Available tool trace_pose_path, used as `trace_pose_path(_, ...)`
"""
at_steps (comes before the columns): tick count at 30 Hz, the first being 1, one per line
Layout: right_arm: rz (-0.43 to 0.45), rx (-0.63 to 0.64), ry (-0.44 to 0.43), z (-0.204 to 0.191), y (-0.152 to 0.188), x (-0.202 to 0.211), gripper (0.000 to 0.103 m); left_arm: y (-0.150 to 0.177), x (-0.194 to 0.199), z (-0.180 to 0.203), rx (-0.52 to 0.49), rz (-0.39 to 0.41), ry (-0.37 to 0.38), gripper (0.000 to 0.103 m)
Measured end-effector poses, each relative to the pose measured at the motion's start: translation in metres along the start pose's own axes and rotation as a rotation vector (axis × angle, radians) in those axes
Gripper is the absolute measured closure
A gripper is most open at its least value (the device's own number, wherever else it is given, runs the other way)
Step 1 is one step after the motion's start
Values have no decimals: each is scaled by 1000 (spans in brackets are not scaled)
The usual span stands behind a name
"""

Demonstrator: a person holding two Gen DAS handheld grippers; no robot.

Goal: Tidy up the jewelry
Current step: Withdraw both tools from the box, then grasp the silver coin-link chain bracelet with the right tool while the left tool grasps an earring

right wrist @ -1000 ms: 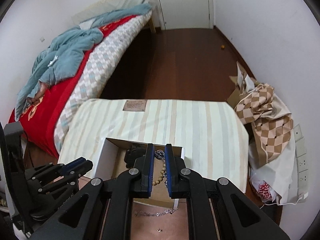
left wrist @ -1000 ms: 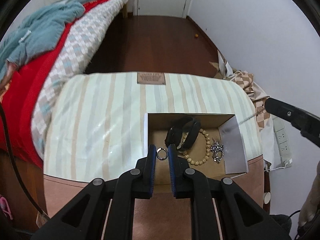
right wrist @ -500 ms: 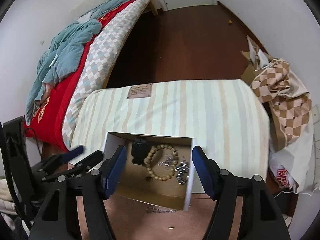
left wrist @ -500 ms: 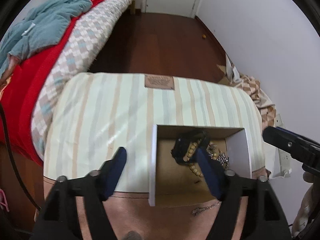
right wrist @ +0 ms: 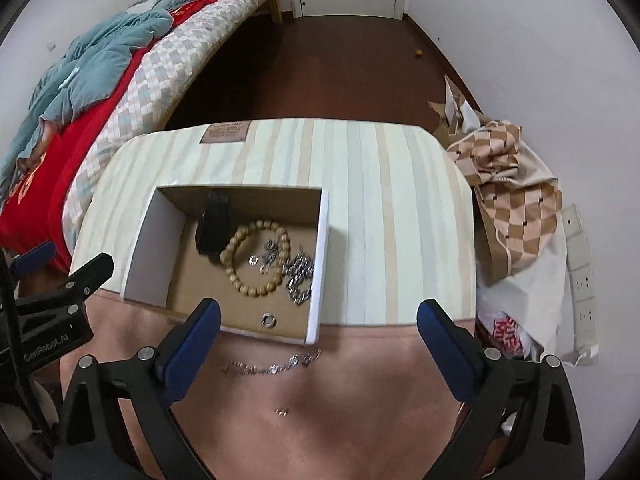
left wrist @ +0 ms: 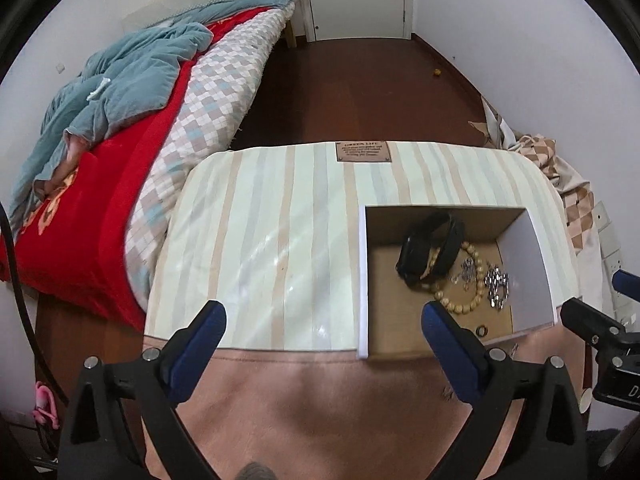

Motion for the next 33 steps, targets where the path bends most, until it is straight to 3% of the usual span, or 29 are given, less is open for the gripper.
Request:
trace_pose_path(8,75,-6,37,-6,5,37,1,2,45,-11,21,78,-63,3)
trace_pose_path(17,148,-7,14,-20,9,89,1,16,88,-20,67,128,-73,3)
trace_pose_path(22,100,-48,-33,-21,56,69,1,54,72,-22,42,66,-128,3)
trace_pose_path(26,65,-90,-31,-16,108,28,2,99,38,-25,18,-38,-169,3)
trace_pose_path(27,54,-100,-33,-15,121,16,3,107,33,-26,11,-57,-175,3)
trace_pose_path(30,33,-127,-49,-15,146,-10,22,129,17,-31,-5,-120,-181,3)
trace_pose_path(32,46,-118,-56,-18,155,-19,36,136,13,-34,-7,-137,-185,3)
trace_pose_path(33,63,-105,-53,-21,157,-21,37,138,11,-35,-12,-134,-182,3)
Point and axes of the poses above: each gripper's, at about its wrist camera, not at the fingertips, and x roughly against the way its jaws point, z to its right, y to its underside, the point moved 4 cm from there along -x, roughly the way its jaws point, and after that the axes turned 13 degrees about z, right-handed, at the moved point
